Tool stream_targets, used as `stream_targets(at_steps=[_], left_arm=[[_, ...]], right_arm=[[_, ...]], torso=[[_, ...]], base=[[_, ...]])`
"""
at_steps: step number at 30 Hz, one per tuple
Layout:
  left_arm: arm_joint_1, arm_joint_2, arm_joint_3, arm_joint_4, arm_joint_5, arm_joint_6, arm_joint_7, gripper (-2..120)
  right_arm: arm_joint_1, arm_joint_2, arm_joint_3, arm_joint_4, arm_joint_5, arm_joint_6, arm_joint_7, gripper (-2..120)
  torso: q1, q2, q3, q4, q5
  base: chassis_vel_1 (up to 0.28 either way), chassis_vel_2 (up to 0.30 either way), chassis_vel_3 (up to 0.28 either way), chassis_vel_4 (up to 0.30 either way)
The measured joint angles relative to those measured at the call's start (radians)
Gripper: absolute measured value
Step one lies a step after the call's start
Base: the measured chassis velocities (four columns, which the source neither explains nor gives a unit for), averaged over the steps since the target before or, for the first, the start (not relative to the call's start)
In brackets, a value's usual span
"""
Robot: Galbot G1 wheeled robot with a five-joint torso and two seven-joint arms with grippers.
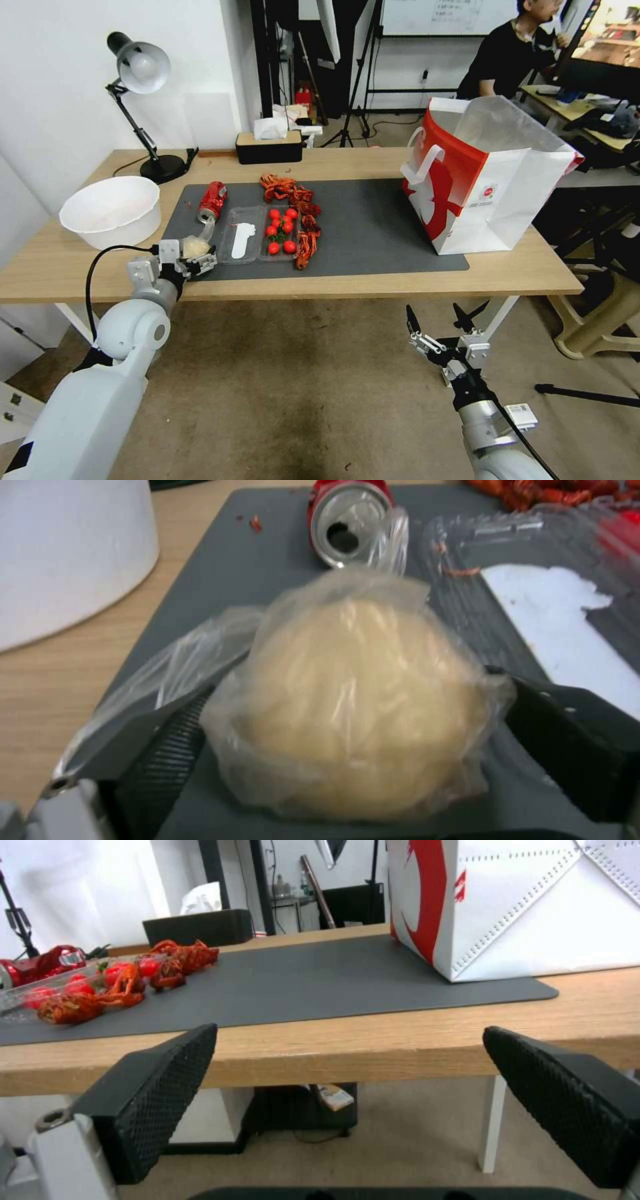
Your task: Pick up the trash from the table and place it into the takeout bag.
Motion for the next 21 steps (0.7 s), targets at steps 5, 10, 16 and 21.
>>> stream_targets(at_steps=[5, 10, 16, 21], left_arm=[[0.005, -0.006, -0.002, 0.002, 0.001, 0.009, -0.006, 80], [0.006, -0.004, -0.009, -0.007, -0.001, 0.003, -0.007, 61], [0.012, 0.0, -0.014, -0.016, -0.001, -0.042, 0.001, 42], [0.014, 0.006, -0.014, -0.063, -0.015, -0.097, 0.033, 24]], right_arm=[[-0.001, 0.0, 0.0, 0.01, 0.0, 0.0, 0.001, 100], [-0.004, 0.001, 0.0, 0.016, -0.001, 0.0, 0.001, 100], [-0.01, 0.006, -0.003, 0.019, -0.011, 0.001, 0.001, 100], [-0.014, 0.009, -0.003, 0.033, -0.02, 0.0, 0.001, 100]], torso=[[0.0, 0.0, 0.0, 0.0, -0.0001], [0.0, 0.0, 0.0, 0.0, 0.0], [0.0, 0.0, 0.0, 0.0001, -0.0002], [0.0, 0.0, 0.0, 0.0, 0.0]], base=[[0.0, 0.0, 0.0, 0.0], [0.0, 0.0, 0.0, 0.0], [0.0, 0.0, 0.0, 0.0], [0.0, 0.0, 0.0, 0.0]])
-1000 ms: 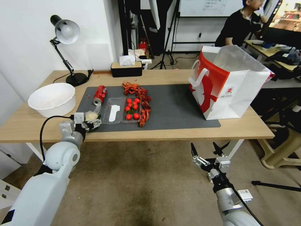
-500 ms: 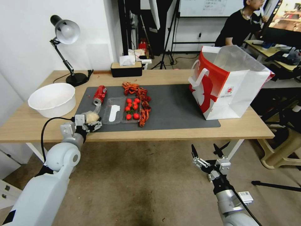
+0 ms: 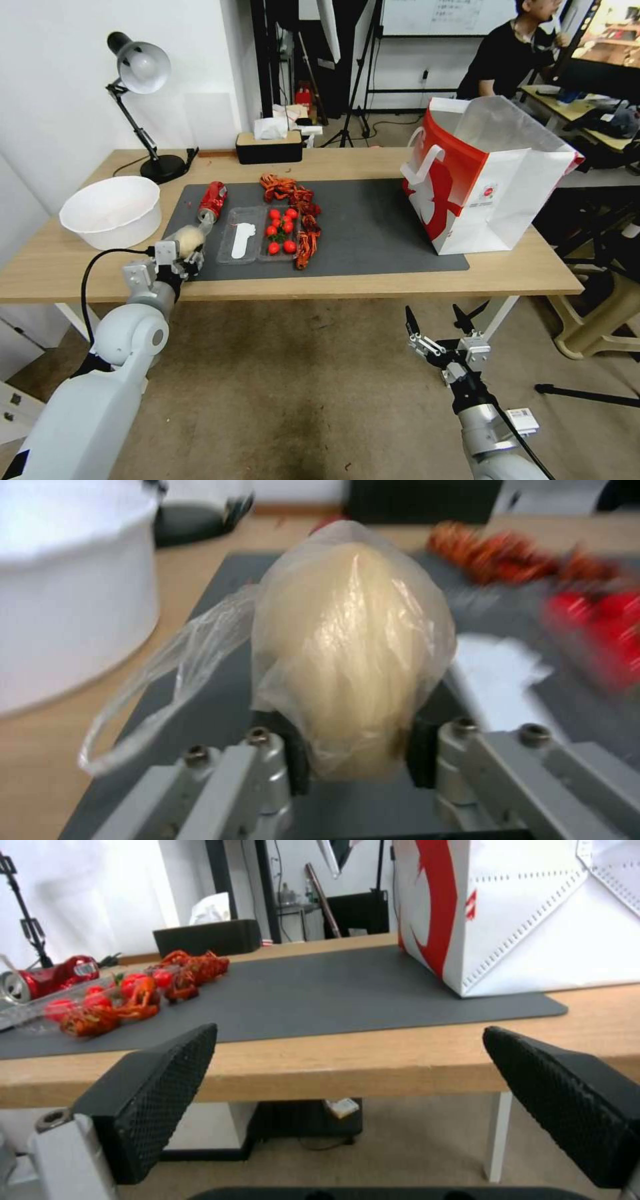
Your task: Pick up the trash from the table and place it into the takeout bag.
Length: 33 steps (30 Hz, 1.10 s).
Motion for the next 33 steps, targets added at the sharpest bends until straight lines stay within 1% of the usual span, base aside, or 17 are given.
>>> stream_targets(at_steps=[2, 3, 6, 7, 10, 12, 14, 15, 17, 18, 19, 21, 25, 29, 30, 32, 33], left_arm=[[-0.011, 0.01, 0.001, -0.036, -0.005, -0.016, 0.031, 15], [-0.011, 0.01, 0.001, -0.036, -0.005, -0.016, 0.031, 15], [-0.035, 0.035, 0.017, -0.084, -0.015, -0.03, 0.071, 7], [-0.035, 0.035, 0.017, -0.084, -0.015, -0.03, 0.071, 7], [-0.063, 0.06, 0.041, -0.13, -0.025, -0.046, 0.103, 7], [-0.078, 0.068, 0.051, -0.139, -0.03, -0.054, 0.112, 7], [-0.126, 0.087, 0.087, -0.136, -0.037, -0.087, 0.128, 7], [-0.126, 0.087, 0.087, -0.136, -0.037, -0.087, 0.128, 7], [-0.208, 0.11, 0.149, -0.085, -0.039, -0.142, 0.155, 7], [-0.208, 0.11, 0.149, -0.085, -0.039, -0.142, 0.155, 7], [-0.245, 0.123, 0.176, -0.06, -0.04, -0.172, 0.177, 7], [-0.309, 0.141, 0.221, -0.024, -0.05, -0.212, 0.217, 7], [-0.363, 0.144, 0.259, 0.001, -0.06, -0.231, 0.236, 7], [-0.506, 0.104, 0.353, 0.078, -0.07, -0.262, 0.283, 7], [-0.506, 0.104, 0.353, 0.078, -0.07, -0.262, 0.283, 7], [-0.588, 0.073, 0.42, 0.109, -0.074, -0.264, 0.287, 7], [-0.627, 0.053, 0.459, 0.123, -0.075, -0.263, 0.287, 7]], right_arm=[[-0.003, 0.001, 0.0, 0.012, -0.004, -0.002, 0.001, 100], [-0.003, 0.001, 0.0, 0.012, -0.004, -0.002, 0.001, 100], [-0.004, 0.002, 0.001, 0.022, -0.011, -0.006, 0.001, 100], [-0.004, 0.002, 0.001, 0.022, -0.011, -0.006, 0.001, 100], [0.006, -0.001, -0.008, 0.024, -0.016, -0.013, 0.001, 100], [0.009, -0.001, -0.011, 0.025, -0.017, -0.017, 0.001, 100], [0.014, -0.005, -0.016, 0.026, -0.02, -0.022, 0.002, 100], [0.014, -0.005, -0.016, 0.026, -0.02, -0.022, 0.002, 100], [0.002, -0.005, -0.013, 0.03, -0.026, -0.022, 0.002, 100], [0.002, -0.005, -0.013, 0.03, -0.026, -0.022, 0.002, 100], [-0.005, -0.003, -0.009, 0.036, -0.03, -0.022, 0.002, 100], [-0.017, 0.004, -0.004, 0.048, -0.042, -0.022, 0.003, 100], [-0.028, 0.012, -0.003, 0.061, -0.058, -0.022, 0.005, 100], [-0.062, 0.023, 0.002, 0.093, -0.102, -0.023, 0.011, 100], [-0.062, 0.023, 0.002, 0.093, -0.102, -0.023, 0.011, 100], [-0.073, 0.035, 0.003, 0.104, -0.115, -0.023, 0.014, 100], [-0.076, 0.042, 0.004, 0.108, -0.123, -0.023, 0.015, 100]], torso=[[0.0, 0.0, 0.0, 0.0, -0.0001], [0.0, 0.0, 0.0, 0.0, -0.0001], [0.0, 0.0, 0.0, -0.0002, -0.0001], [0.0, 0.0, 0.0, -0.0002, -0.0001], [0.0, 0.0, 0.0, 0.0001, 0.0], [0.0, 0.0, 0.0, 0.0001, 0.0], [0.0, 0.0, 0.0, 0.0003, 0.0], [0.0, 0.0, 0.0, 0.0003, 0.0], [0.0, 0.0, 0.0, -0.0003, -0.0002], [0.0, 0.0, 0.0, -0.0003, -0.0002], [0.0, 0.0, 0.0, -0.0007, -0.0002], [0.0, 0.0, 0.0, 0.0, 0.0], [0.0, 0.0, 0.0, 0.0, 0.0], [0.0, 0.0, 0.0, 0.0003, -0.0002], [0.0, 0.0, 0.0, 0.0003, -0.0002], [0.0, 0.0, 0.0, -0.0004, 0.0004], [0.0, 0.0, 0.0, -0.0001, 0.0004]], base=[[0.0, 0.0, 0.0, 0.0], [0.0, 0.0, 0.0, 0.0], [0.0, 0.0, 0.0, 0.0], [0.0, 0.0, 0.0, 0.0], [0.0, 0.0, 0.0, 0.0], [0.0, 0.0, 0.0, 0.0], [0.0, 0.0, 0.0, 0.0], [0.0, 0.0, 0.0, 0.0], [0.0, 0.0, 0.0, 0.0], [0.0, 0.0, 0.0, 0.0], [0.0, 0.0, 0.0, 0.0], [0.0, 0.0, 0.0, 0.0], [0.0, 0.0, 0.0, 0.0], [0.0, 0.0, 0.0, 0.0], [0.0, 0.0, 0.0, 0.0], [0.0, 0.0, 0.0, 0.0], [0.0, 0.0, 0.0, 0.0]])
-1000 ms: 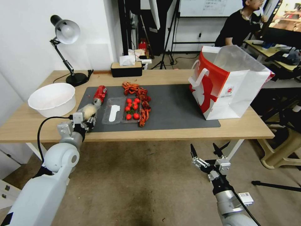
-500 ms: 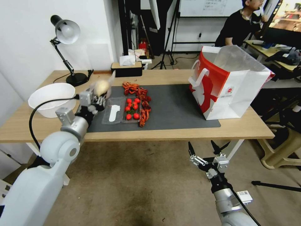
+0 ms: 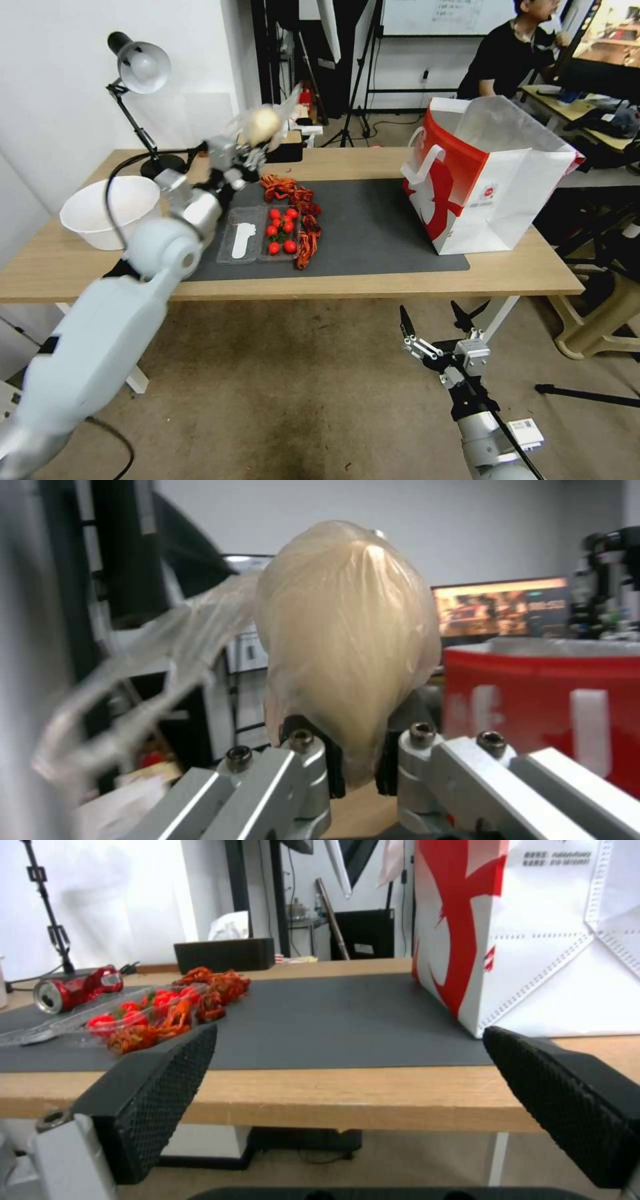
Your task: Pick up the trash from the table and place it into the takeout bag.
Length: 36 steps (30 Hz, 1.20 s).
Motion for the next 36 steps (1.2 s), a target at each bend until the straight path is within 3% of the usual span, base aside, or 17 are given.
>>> stream_targets(at_steps=[5, 12, 19, 29, 36], left_arm=[[-0.078, -0.067, 0.087, 0.033, -0.038, 0.023, -0.011, 7], [-0.222, -0.222, 0.229, 0.082, -0.354, 0.178, -0.129, 6], [-0.355, -0.354, 0.301, 0.197, -0.56, 0.241, -0.216, 6], [-0.461, -0.494, 0.34, 0.418, -0.659, 0.27, -0.171, 6], [-0.541, -0.586, 0.339, 0.576, -0.637, 0.333, -0.152, 6]], right_arm=[[-0.006, 0.02, 0.0, 0.008, -0.021, -0.003, 0.001, 100], [-0.014, 0.051, -0.006, 0.01, -0.057, -0.005, 0.011, 100], [-0.026, 0.06, 0.003, 0.002, -0.06, -0.001, 0.026, 100], [-0.019, 0.05, 0.015, -0.011, -0.052, 0.0, 0.044, 100], [-0.02, 0.046, 0.02, -0.027, -0.041, 0.006, 0.046, 100]], torso=[[0.0, 0.0, 0.0, 0.0, 0.0], [0.0, 0.0, 0.0, 0.0001, 0.0001], [0.0, 0.0, 0.0, 0.0001, -0.0001], [0.0, 0.0, 0.0, 0.0003, -0.0002], [0.0, 0.0, 0.0, 0.0002, -0.0003]], base=[[0.0, 0.0, 0.0, 0.0], [0.0, 0.0, 0.0, 0.0], [0.0, 0.0, 0.0, 0.0], [0.0, 0.0, 0.0, 0.0], [0.0, 0.0, 0.0, 0.0]])
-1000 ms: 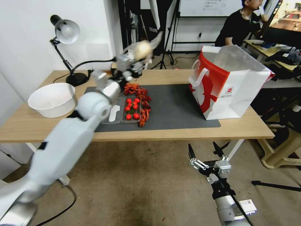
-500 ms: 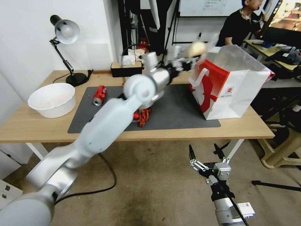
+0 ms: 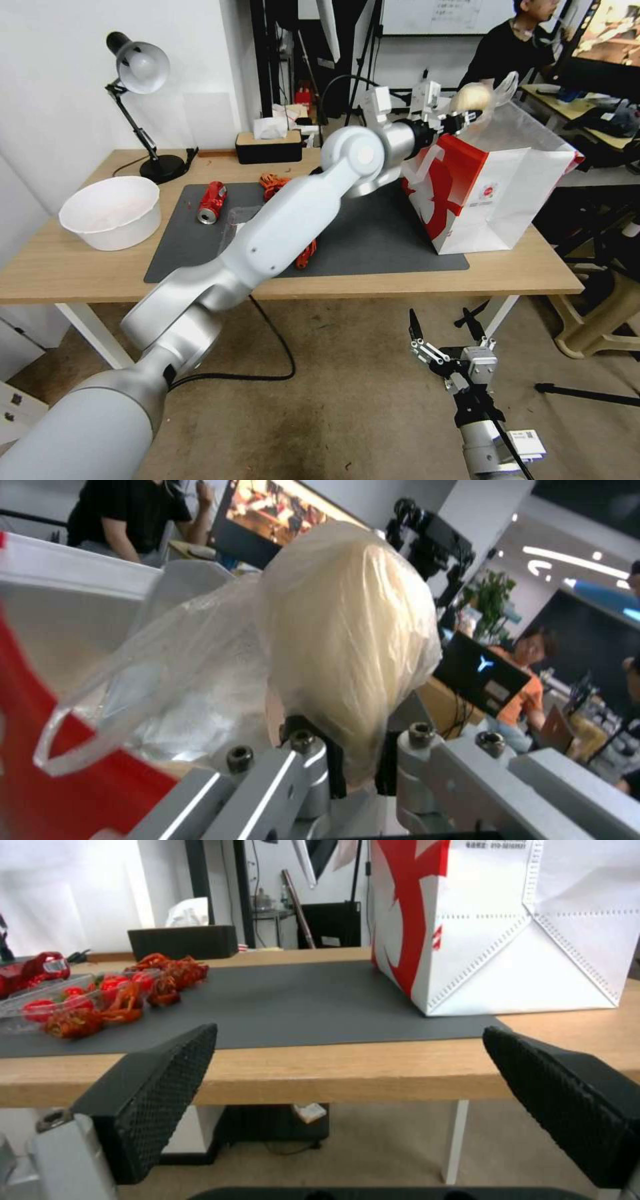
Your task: Pick up the trash from the table and place it into the takeout bag.
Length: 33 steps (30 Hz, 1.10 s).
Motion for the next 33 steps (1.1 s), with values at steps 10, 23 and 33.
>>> stream_targets(at_steps=[10, 23, 33], left_arm=[[-0.032, -0.021, 0.038, 0.059, 0.056, 0.069, -0.007, 11], [-0.018, -0.018, 0.051, 0.0, 0.067, 0.06, -0.012, 58], [-0.017, -0.017, 0.057, 0.006, 0.1, 0.051, -0.013, 97]], right_arm=[[0.01, -0.014, 0.011, -0.018, 0.028, 0.005, -0.002, 100], [0.018, -0.015, 0.006, -0.03, 0.031, 0.011, -0.004, 100], [0.017, -0.013, 0.005, -0.028, 0.03, 0.012, -0.005, 100]], torso=[[0.0, 0.0, 0.0, 0.0001, -0.0001], [0.0, 0.0, 0.0, -0.0001, -0.0001], [0.0, 0.0, 0.0, -0.0001, -0.0001]], base=[[0.0, 0.0, 0.0, 0.0], [0.0, 0.0, 0.0, 0.0], [0.0, 0.0, 0.0, 0.0]])
